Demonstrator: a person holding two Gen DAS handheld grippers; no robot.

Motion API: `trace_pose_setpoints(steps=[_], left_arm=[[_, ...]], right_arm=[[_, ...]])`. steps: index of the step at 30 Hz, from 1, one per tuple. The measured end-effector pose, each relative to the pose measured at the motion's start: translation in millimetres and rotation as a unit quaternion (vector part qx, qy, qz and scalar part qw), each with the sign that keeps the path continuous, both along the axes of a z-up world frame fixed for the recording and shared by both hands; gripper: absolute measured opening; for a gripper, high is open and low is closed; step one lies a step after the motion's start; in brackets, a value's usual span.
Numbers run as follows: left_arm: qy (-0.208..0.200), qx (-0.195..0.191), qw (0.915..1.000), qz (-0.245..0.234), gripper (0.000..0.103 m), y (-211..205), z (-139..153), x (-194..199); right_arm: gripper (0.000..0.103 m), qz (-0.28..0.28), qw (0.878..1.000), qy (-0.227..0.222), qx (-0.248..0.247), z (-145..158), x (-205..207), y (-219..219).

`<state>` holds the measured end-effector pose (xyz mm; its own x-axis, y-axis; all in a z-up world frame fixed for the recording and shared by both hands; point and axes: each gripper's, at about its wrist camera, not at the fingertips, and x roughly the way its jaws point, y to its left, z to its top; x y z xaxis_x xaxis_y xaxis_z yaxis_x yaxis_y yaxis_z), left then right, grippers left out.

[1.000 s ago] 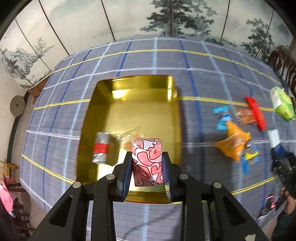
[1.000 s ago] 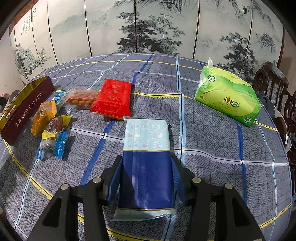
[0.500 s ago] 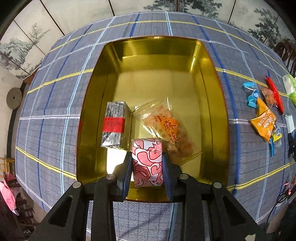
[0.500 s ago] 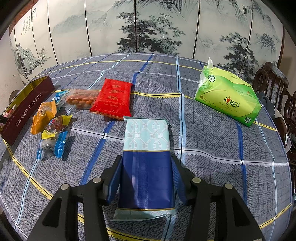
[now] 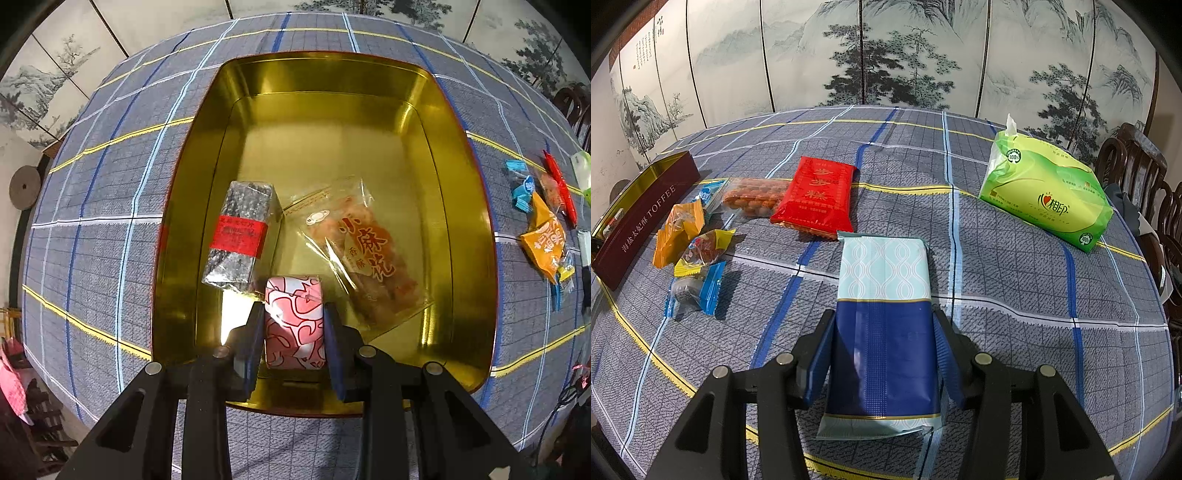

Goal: Organize snacks
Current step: 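Carry the pink roll into the gold tin and open the left gripper, then lift the open left gripper away from the tin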

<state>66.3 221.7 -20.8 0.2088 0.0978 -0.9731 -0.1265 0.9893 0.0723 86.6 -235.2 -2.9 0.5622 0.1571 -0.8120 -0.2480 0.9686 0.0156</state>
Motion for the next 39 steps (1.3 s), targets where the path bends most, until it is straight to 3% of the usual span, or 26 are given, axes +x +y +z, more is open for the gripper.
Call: trace_pose_setpoints(steps=[11,18,30,34,39], left_arm=[[-0.007,-0.001,0.9999,0.007,0.029,-4,5,-3],[-0.029,-0.01,0.9994,0.014,0.042,-7,20,-8],[-0.058,-0.011,0.9982,0.008,0.043,-16,45,-15],[-0.076,-0.012,0.997,0.009,0.053,-18,53,-23],[-0.084,-0.018,0.9962,0.01,0.057,-19,56,-30]], right_arm=[[0.053,0.0,1.0,0.0,0.0,0,0,0],[0.053,0.0,1.0,0.0,0.0,0,0,0],[0.053,-0.001,1.0,0.001,0.0,0,0,1],[0.053,-0.001,1.0,0.0,-0.001,0,0,1],[0.053,-0.001,1.0,0.0,-0.002,0,0,1]])
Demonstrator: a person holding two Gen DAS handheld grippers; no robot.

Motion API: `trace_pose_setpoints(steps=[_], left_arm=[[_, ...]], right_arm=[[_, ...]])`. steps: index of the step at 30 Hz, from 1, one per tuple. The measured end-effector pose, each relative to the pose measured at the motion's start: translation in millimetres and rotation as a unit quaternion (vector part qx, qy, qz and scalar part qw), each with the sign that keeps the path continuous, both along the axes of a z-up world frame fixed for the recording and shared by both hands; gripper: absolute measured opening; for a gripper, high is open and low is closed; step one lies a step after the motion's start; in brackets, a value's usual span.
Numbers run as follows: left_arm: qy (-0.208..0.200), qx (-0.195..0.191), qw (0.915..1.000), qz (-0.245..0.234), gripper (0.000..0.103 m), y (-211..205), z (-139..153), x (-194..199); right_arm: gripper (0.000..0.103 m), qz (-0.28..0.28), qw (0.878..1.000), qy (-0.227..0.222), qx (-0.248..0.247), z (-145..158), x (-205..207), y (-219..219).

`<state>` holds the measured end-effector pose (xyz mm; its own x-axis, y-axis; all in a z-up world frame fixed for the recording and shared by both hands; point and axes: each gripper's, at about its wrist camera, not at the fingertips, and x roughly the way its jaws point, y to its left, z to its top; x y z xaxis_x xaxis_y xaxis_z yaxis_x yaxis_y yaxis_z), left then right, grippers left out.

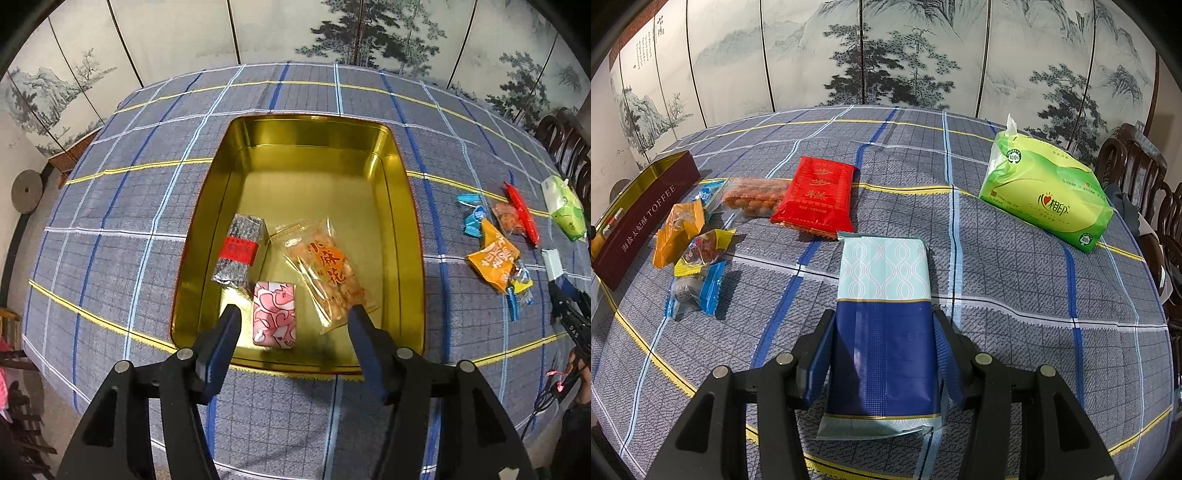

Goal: Organize snacks
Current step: 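Lift the open left gripper away from the tin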

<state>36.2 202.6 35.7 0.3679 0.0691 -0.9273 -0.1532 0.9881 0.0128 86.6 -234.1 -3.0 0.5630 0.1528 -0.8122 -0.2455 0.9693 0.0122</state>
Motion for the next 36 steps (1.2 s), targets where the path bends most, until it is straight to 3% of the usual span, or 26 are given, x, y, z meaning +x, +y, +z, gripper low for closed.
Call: trace_pose_setpoints(steps=[10,26,31,36], left_arm=[[-0.033,0.011,0.999,0.027,0.062,9,9,-13],[-0.042,0.001,0.9978,0.052,0.073,29,-1,-31],[-0.053,-0.005,0.9969,0.058,0.076,38,2,-35],[-0.067,0.003,0.9954,0.069,0.076,48,4,-40]], right_arm=[[0.051,-0.016,1.0,0.006,-0.005,1,-1,2],[0.05,-0.098,0.994,0.04,-0.02,6,-3,10],[0.05,-0.124,0.991,0.037,-0.017,15,-9,8],[0.05,-0.129,0.992,0.009,-0.009,45,-14,22]])
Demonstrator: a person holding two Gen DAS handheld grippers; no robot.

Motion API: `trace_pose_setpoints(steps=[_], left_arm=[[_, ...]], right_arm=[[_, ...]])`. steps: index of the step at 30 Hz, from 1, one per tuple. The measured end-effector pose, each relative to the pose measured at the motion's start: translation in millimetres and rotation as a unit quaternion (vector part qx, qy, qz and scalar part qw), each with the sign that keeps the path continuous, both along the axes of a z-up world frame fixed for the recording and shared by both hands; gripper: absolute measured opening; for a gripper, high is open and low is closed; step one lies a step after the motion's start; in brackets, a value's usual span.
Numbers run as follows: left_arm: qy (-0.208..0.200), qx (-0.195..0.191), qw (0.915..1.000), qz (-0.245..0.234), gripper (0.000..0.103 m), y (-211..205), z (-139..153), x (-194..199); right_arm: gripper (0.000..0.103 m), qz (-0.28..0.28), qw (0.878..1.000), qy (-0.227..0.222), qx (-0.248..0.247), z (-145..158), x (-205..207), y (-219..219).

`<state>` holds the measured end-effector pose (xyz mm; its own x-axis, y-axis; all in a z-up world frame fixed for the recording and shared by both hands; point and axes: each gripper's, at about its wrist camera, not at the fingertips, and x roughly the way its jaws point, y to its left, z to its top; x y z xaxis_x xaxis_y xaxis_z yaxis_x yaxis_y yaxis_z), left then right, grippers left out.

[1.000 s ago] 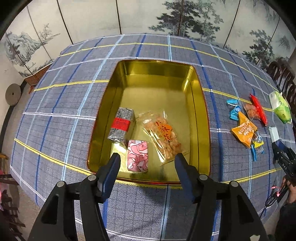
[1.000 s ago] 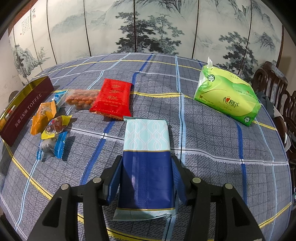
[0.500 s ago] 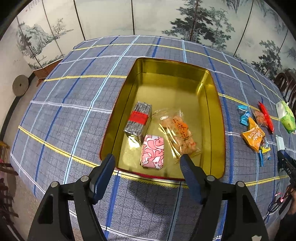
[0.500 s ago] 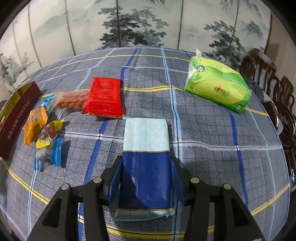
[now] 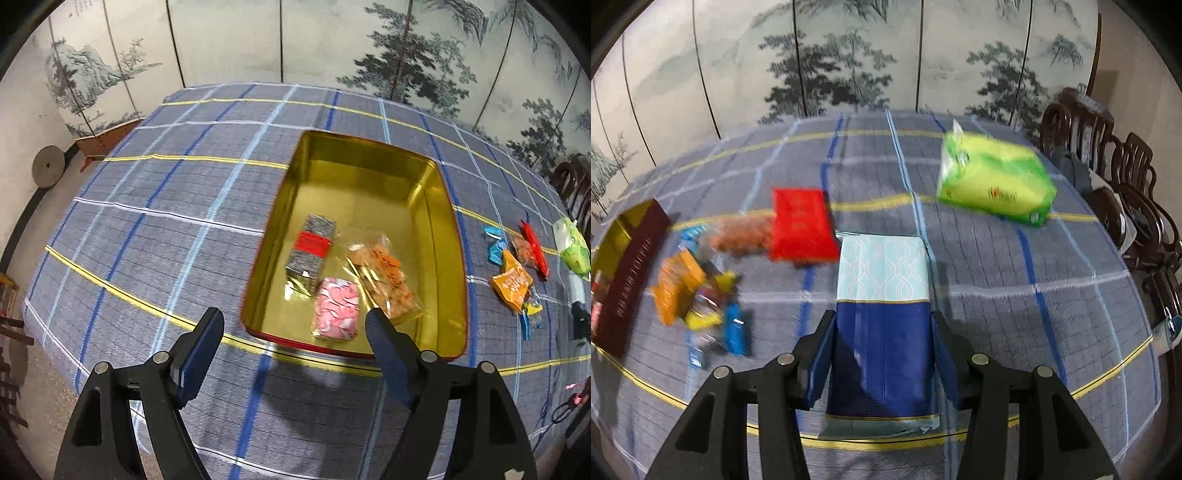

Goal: Organize snacks
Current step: 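Lift the open left gripper away from the tin, then lower the blue-and-white packet into the gold tin and open the right gripper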

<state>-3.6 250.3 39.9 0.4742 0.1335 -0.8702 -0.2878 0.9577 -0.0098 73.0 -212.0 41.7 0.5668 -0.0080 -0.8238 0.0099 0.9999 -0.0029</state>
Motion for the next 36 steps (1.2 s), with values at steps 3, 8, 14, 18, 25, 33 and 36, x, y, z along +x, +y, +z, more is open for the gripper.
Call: trace_pose_setpoints(steps=[3,8,14,18,25,33,36], left_arm=[[-0.006,0.012,0.9999,0.01,0.081,9,1,-5],[-0.006,0.024,0.9994,0.026,0.082,25,1,-18],[0.003,0.038,0.9981,0.049,0.082,44,-1,-30],[0.008,0.044,0.9973,0.058,0.082,52,-2,-38],[0.009,0.053,0.9956,0.076,0.082,68,-2,-49],[0.02,0.047,0.9944,0.093,0.082,83,-8,-56],[0.022,0.046,0.9941,0.096,0.082,84,-9,-57]], right_arm=[[0.05,0.026,0.999,-0.02,0.007,21,-1,23],[0.05,0.088,0.995,-0.034,0.039,44,1,80],[0.05,0.166,0.983,-0.027,0.072,48,0,165],[0.05,0.216,0.973,-0.028,0.076,48,-3,223],[0.05,0.279,0.958,-0.018,0.061,42,-12,287],[0.05,0.298,0.953,0.003,0.053,28,-5,315],[0.05,0.299,0.953,0.009,0.052,24,0,323]])
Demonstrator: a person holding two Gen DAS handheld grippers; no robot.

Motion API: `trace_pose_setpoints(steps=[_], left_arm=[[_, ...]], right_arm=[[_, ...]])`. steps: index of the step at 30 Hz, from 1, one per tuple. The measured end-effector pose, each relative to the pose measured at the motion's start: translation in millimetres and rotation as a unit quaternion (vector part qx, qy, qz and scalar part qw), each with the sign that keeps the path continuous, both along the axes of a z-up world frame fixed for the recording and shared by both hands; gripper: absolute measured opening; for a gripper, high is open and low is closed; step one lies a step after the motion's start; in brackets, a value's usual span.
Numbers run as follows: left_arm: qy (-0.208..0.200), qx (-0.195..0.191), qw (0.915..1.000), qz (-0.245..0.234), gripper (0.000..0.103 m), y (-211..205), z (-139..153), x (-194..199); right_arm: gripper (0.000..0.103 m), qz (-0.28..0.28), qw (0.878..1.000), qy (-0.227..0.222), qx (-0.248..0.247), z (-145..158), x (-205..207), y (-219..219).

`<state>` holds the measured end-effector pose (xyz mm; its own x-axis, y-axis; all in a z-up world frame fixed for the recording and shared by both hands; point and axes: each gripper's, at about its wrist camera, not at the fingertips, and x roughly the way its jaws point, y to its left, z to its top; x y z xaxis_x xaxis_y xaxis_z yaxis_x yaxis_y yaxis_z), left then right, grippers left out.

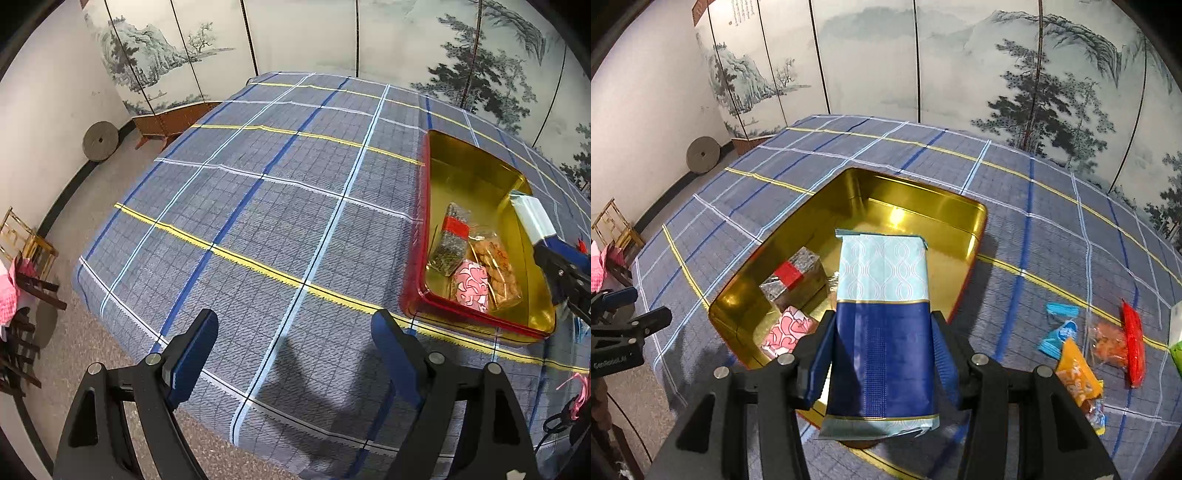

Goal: Organize snacks
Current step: 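Lower the blue-and-white packet into the gold tin and open the right gripper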

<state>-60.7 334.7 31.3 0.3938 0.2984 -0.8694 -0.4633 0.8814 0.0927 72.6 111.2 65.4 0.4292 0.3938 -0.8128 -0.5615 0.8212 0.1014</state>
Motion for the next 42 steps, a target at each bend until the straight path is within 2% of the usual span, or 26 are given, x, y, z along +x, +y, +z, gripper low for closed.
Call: trace_pose_setpoints(steps=[15,22,38,42], left_arm=[[-0.001,-0.004,0.9999,-0.009,0.082,-6,0,2],[0.007,-0.006,0.9999,-0.006,0.082,-5,-5,2],[0.005,-0.018,0.9998,-0.003,0.082,-6,-6,0],[0.003,-0.017,0.9998,-0.011,0.082,-13,-4,4]], right_arm=[[0.05,0.021,0.999,0.019,-0.029,-26,5,34],[0.05,0.008,0.999,0.03,-0.04,-41,8,44],[0.054,0.026,0.998,0.013,-0.064,-43,-8,45],[0.054,0.029,0.998,0.016,-0.052,-36,-14,37]])
